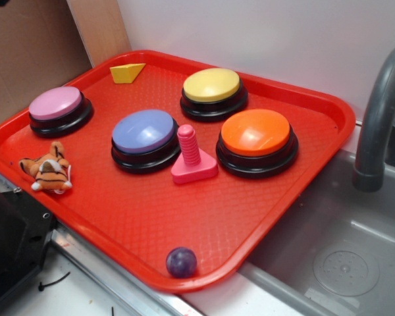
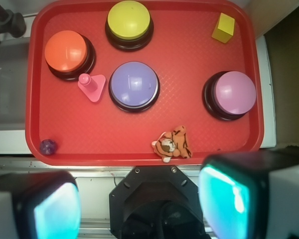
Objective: Push the pink button.
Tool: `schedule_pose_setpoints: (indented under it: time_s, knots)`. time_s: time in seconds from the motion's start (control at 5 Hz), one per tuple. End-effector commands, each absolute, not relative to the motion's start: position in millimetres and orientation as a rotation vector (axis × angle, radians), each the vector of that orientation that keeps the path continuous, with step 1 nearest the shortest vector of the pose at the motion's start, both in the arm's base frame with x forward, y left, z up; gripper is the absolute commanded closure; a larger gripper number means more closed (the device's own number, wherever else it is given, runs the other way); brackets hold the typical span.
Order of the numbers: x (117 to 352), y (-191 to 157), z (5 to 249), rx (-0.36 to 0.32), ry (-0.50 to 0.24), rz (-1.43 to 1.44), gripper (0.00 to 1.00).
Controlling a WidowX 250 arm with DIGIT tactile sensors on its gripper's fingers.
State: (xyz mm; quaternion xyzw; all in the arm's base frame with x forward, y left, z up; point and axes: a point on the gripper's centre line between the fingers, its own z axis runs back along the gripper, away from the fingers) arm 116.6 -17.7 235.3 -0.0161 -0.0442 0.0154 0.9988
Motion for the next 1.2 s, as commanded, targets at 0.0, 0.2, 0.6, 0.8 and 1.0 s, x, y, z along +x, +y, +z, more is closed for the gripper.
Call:
schedule_pose_setpoints:
  time_s: [0.0,0.2,0.6,0.8,1.0]
  knots:
    - [117,-18,235,-0.032,-0.088,0.031,0.00]
    - [167,32,185,0.012,-0.019,0.279,0.00]
    - [207,121,139,0.055,-0.079,0.780,0.00]
    - [190,144,125,0.068,-0.132,0.943,0.00]
    - [182,157,111,0.068,-0.181,0.951,0.00]
